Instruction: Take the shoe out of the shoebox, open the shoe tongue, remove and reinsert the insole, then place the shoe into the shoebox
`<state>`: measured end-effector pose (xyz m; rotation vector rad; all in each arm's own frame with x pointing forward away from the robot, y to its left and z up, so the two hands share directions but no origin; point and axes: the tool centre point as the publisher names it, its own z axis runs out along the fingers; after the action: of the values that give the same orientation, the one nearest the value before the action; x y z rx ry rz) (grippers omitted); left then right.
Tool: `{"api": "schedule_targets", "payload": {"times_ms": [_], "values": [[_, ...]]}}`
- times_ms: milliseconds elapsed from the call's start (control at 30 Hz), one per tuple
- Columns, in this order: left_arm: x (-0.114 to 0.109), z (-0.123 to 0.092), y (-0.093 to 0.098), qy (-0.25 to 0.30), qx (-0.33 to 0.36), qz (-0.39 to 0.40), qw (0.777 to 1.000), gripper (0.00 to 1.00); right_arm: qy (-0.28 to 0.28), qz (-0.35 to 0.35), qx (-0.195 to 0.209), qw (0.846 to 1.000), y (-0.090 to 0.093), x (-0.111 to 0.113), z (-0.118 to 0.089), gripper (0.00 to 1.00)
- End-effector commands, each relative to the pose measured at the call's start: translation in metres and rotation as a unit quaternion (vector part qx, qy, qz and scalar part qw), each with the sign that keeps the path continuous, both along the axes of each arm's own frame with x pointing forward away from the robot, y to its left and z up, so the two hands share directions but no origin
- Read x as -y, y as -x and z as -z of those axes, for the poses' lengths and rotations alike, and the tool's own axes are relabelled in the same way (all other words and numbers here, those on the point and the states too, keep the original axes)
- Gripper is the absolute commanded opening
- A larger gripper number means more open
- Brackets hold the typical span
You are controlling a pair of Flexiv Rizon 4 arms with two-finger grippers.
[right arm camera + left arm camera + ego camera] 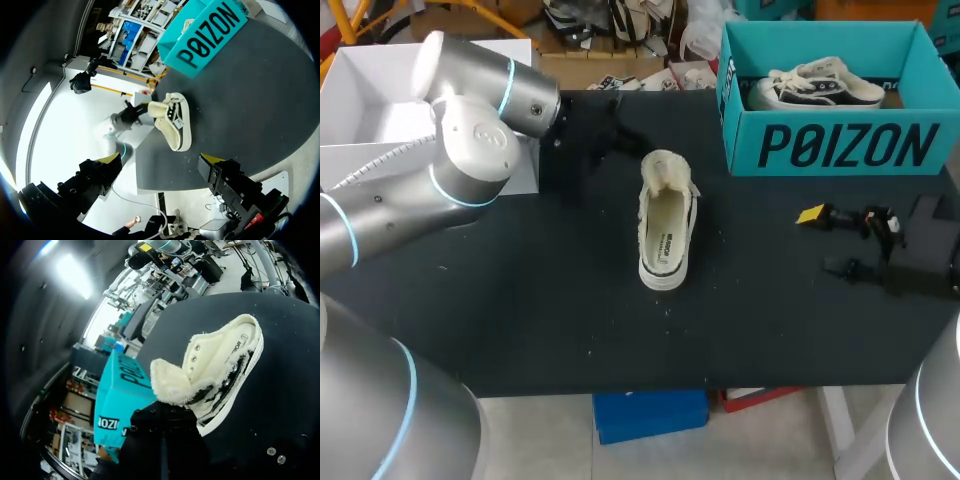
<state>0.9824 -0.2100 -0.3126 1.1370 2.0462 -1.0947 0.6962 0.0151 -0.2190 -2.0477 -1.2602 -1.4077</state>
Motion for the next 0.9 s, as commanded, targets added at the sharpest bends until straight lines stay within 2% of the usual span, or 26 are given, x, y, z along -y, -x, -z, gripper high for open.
{"api": "schedule_targets", "payload": {"times_ms": [33, 233, 367, 467, 600, 733, 900], "values": [[-0.007, 0.0, 0.01, -0.013, -0.008, 0.02, 1.0, 0.0, 0.001, 0.0, -0.001, 1.0, -0.001, -0.001, 0.0, 1.0], [-0.012, 0.011, 0.043, -0.02, -0.028, 0.06, 0.998, 0.0, 0.001, 0.0, -0.001, 1.0, -0.001, -0.001, 0.0, 1.0], [-0.019, 0.01, 0.049, -0.032, -0.022, 0.072, 0.997, 0.0, 0.001, 0.0, -0.001, 1.0, -0.001, -0.001, 0.0, 1.0], [-0.025, 0.0, 0.04, -0.044, 0.0, 0.068, 0.997, 0.0, 0.001, 0.0, -0.001, 1.0, -0.001, -0.001, 0.0, 1.0], [-0.021, -0.016, 0.026, -0.057, 0.03, 0.071, 0.995, 0.0, 0.001, 0.0, -0.001, 1.0, -0.001, -0.001, 0.0, 1.0], [-0.007, -0.023, 0.011, -0.065, 0.049, 0.078, 0.994, 0.0, 0.001, 0.0, -0.001, 1.0, -0.001, -0.001, 0.0, 1.0], [0.015, -0.021, 0.0, -0.095, 0.066, 0.103, 0.988, 0.0, 0.001, 0.0, -0.001, 1.0, -0.001, -0.001, 0.0, 1.0]]}}
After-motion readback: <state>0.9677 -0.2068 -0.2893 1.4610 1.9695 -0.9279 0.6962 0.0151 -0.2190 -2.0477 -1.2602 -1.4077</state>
